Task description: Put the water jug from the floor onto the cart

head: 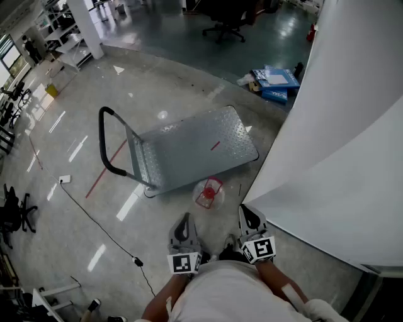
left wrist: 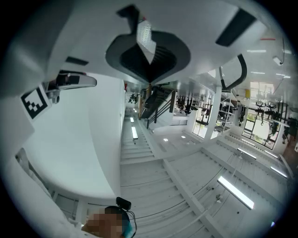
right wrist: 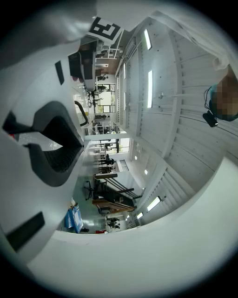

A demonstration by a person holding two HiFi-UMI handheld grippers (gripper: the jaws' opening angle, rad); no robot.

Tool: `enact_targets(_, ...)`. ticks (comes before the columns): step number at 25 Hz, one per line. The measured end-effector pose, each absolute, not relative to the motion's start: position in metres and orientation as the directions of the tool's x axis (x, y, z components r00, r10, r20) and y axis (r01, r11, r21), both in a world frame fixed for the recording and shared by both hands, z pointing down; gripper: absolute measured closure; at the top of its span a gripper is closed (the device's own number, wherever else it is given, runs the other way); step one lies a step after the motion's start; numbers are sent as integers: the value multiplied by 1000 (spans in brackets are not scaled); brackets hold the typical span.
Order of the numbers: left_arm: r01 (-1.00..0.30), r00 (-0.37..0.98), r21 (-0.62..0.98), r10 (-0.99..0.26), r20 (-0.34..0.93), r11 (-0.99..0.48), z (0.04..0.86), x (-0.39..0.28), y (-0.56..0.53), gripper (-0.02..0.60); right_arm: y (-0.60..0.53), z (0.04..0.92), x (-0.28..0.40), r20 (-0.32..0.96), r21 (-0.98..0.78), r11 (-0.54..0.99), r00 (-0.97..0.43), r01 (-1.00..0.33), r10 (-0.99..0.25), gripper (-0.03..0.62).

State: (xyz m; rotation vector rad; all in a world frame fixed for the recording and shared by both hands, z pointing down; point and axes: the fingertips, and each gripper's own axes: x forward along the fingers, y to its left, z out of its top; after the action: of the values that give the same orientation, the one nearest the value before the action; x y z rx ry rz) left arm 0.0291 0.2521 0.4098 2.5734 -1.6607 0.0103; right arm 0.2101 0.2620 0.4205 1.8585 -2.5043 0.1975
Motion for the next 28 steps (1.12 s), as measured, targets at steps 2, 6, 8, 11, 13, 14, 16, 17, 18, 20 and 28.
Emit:
enact_targets(2,-910,414,63,-909,47,-411,410,30,251,578,261,420,210,95,-79,289,-296,-954,-950,583)
enact_targets(6,-910,414,61,-909,43,-411,410,30,251,578,261,424,209,100,-74,297,-303,-952,-948,583)
enact_targets(8,-909,415,59,-909,40,-413,409,29,250,578,260,423,207,99,-79,297,-304,-951,-947,583)
enact_targets(11,-909,415,59,-909,41,-413,409,29,249,578,259,421,205,99,-77,300,-307,-951,-947,583)
enact_targets(13,-909,415,58,-909,42,-412,411,29,249,578,258,420,205,101,-75,303,-309,-950,-946,583)
enact_targets(14,-909,414,58,-909,43,-412,411,29,248,578,258,421,205,99,-75,302,-308,-950,-946,583)
enact_targets(16,-910,413,57,-910,46,-410,412,29,247,578,257,425,208,92,-78,292,-299,-953,-950,583)
enact_targets(17,-911,411,56,-910,47,-409,412,29,246,578,255,427,209,90,-83,285,-292,-955,-952,583)
enact_targets(18,-912,410,54,-911,48,-408,411,29,246,578,254,429,211,94,-85,278,-286,-957,-954,583)
enact_targets(20,-912,409,52,-911,51,-406,410,29,245,578,251,435,211,109,-76,277,-284,-958,-953,583)
enact_targets(28,-917,399,10,-916,35,-399,407,21,244,578,214,476,189,216,23,332,-320,-943,-923,582)
